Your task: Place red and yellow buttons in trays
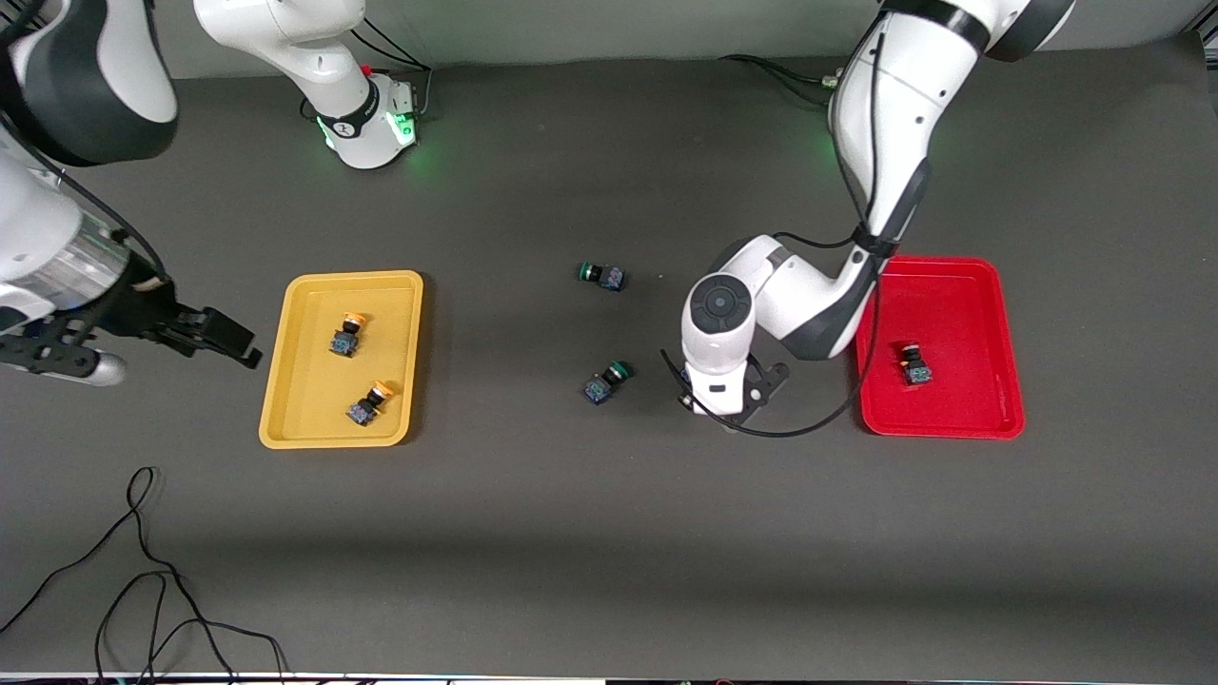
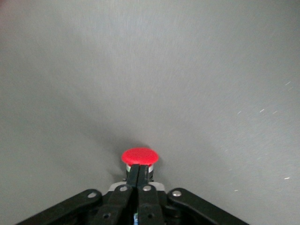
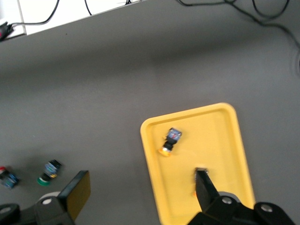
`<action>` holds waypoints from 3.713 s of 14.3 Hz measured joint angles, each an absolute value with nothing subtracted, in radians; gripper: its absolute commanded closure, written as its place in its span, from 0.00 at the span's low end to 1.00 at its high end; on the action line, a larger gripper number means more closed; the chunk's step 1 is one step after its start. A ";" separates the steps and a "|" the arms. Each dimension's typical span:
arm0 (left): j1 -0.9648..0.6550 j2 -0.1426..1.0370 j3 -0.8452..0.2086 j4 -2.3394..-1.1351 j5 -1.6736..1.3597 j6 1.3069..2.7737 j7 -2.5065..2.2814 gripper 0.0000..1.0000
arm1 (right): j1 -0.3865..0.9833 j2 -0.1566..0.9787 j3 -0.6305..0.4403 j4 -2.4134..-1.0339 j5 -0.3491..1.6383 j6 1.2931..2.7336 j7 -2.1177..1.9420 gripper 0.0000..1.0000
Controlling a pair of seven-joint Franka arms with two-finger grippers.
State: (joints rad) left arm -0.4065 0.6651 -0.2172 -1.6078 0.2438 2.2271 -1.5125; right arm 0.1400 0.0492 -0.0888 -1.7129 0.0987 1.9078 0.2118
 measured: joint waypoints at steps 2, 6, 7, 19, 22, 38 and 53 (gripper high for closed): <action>-0.400 0.656 -0.217 -1.591 0.241 2.201 -1.497 0.63 | 0.137 0.048 -0.109 -1.710 0.099 1.907 0.140 0.00; -0.410 0.679 -0.221 -1.597 0.239 2.192 -1.493 0.03 | 0.143 0.023 -0.108 -1.679 0.099 1.814 0.117 0.00; -0.416 0.694 -0.222 -1.599 0.239 2.192 -1.493 0.05 | 0.144 0.017 -0.107 -1.666 0.099 1.782 0.117 0.00; -0.425 0.740 -0.222 -1.593 0.237 2.197 -1.493 1.00 | 0.146 0.025 -0.105 -1.664 0.074 1.740 0.110 0.00; -0.413 0.710 -0.228 -1.561 0.196 2.156 -1.461 1.00 | 0.149 0.030 -0.101 -1.668 0.073 1.739 0.110 0.00; 0.327 0.317 -0.233 -2.170 0.218 2.272 -0.059 0.01 | 0.172 0.032 -0.097 -1.676 0.030 1.743 0.110 0.00; 0.338 0.074 -0.251 -1.767 0.057 1.657 0.138 0.00 | 0.169 0.016 -0.097 -1.670 0.041 1.749 0.110 0.00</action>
